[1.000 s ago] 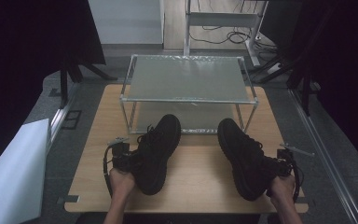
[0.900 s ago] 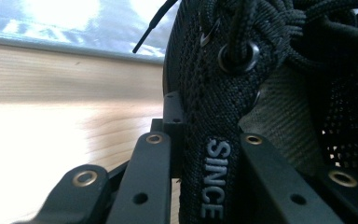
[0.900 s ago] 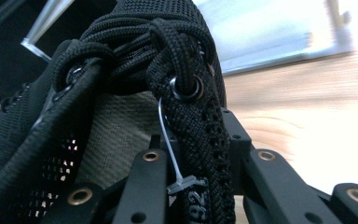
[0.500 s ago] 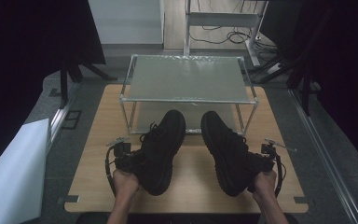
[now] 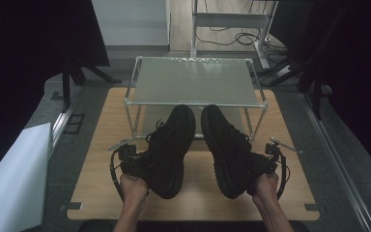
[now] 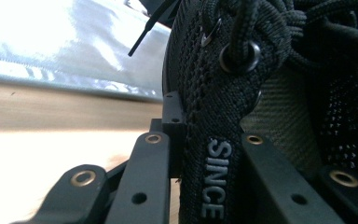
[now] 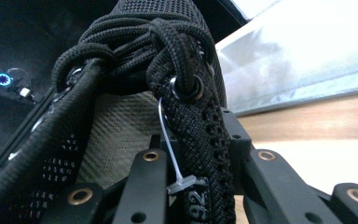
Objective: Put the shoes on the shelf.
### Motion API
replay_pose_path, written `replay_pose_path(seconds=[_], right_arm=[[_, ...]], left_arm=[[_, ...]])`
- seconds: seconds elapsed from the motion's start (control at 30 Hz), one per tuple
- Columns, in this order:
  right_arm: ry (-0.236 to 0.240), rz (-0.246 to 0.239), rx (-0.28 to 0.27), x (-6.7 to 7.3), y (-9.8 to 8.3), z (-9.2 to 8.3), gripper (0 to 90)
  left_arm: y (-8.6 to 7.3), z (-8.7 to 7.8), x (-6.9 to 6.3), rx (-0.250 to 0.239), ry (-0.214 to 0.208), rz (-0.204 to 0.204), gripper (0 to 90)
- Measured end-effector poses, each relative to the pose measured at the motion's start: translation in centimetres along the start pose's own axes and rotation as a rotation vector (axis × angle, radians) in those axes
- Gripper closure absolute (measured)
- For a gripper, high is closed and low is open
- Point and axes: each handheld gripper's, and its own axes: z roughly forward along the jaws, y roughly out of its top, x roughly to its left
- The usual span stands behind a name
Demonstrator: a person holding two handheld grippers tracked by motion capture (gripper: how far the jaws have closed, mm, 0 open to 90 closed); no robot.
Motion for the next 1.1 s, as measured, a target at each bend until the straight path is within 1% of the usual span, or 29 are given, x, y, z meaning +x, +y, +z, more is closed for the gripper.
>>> replay_pose_path(seconds=[0.03, 0.1, 0.13, 0.17, 0.23, 0.27, 0.33, 0.4, 0.5, 0.53, 0.57, 0.63, 0.7, 0.73, 0.77, 0.8, 0.83, 0.87, 0.93, 1.1], right_arm=[[0.006, 0.015, -0.007, 0.4, 0.2, 0.1, 76.2], [0.007, 0.017, -0.012, 0.5, 0.4, 0.1, 76.3], [0.008, 0.025, -0.023, 0.9, 0.7, 0.2, 76.2], [0.008, 0.025, -0.023, 0.9, 0.7, 0.2, 76.2], [0.010, 0.019, -0.039, 1.4, 1.5, 0.4, 76.2], [0.010, 0.019, -0.039, 1.4, 1.5, 0.4, 76.2], [0.009, 0.018, -0.052, 1.9, 2.2, 0.6, 76.3], [0.006, 0.018, -0.056, 2.0, 2.5, 0.7, 76.3], [0.005, 0.032, -0.069, 2.3, 3.3, 1.0, 76.2], [0.007, 0.042, -0.077, 2.5, 3.8, 1.3, 76.3], [0.007, 0.042, -0.077, 2.5, 3.8, 1.3, 76.3], [0.005, 0.045, -0.082, 2.7, 4.4, 1.6, 76.3], [-0.008, 0.039, -0.086, 2.9, 5.2, 2.0, 76.3], [-0.022, 0.040, -0.095, 3.2, 5.9, 2.3, 76.3], [-0.022, 0.040, -0.095, 3.2, 5.9, 2.3, 76.3], [-0.027, 0.042, -0.102, 3.3, 6.5, 2.7, 76.3], [-0.027, 0.042, -0.102, 3.3, 6.5, 2.7, 76.3], [-0.040, 0.042, -0.114, 3.4, 7.1, 3.1, 76.3], [-0.048, 0.042, -0.116, 3.4, 7.4, 3.3, 76.3], [-0.066, 0.058, -0.129, 3.6, 8.4, 4.8, 76.3]], left_arm=[[0.1, 0.0, -0.2, -0.009, -0.004, -0.007, 79.8], [0.3, 0.0, -0.5, -0.023, -0.006, -0.018, 79.8], [0.6, 0.1, -0.8, -0.031, -0.007, -0.024, 79.7], [0.6, 0.1, -0.8, -0.031, -0.007, -0.024, 79.7], [1.2, 0.3, -1.3, -0.037, 0.003, -0.023, 79.7], [1.2, 0.3, -1.3, -0.037, 0.003, -0.023, 79.7], [1.7, 0.5, -1.7, -0.047, 0.010, -0.020, 79.7], [2.1, 0.6, -1.9, -0.058, 0.016, -0.023, 79.7], [2.9, 0.9, -2.2, -0.072, 0.014, -0.035, 79.5], [3.1, 1.1, -2.2, -0.077, 0.014, -0.036, 79.0], [3.4, 1.2, -2.3, -0.079, 0.018, -0.034, 79.0], [4.0, 1.4, -2.6, -0.086, 0.031, -0.032, 79.0], [4.5, 1.7, -2.6, -0.092, 0.035, -0.041, 78.9], [4.8, 1.9, -2.6, -0.095, 0.034, -0.049, 79.0], [5.1, 2.1, -2.5, -0.098, 0.033, -0.056, 79.0], [5.4, 2.2, -2.5, -0.101, 0.031, -0.066, 79.0], [5.7, 2.4, -2.4, -0.104, 0.032, -0.076, 79.0], [6.0, 2.6, -2.4, -0.106, 0.031, -0.081, 79.0], [6.6, 2.9, -2.5, -0.108, 0.028, -0.091, 79.0], [8.4, 3.9, -2.8, -0.108, 0.035, -0.094, 79.0]])
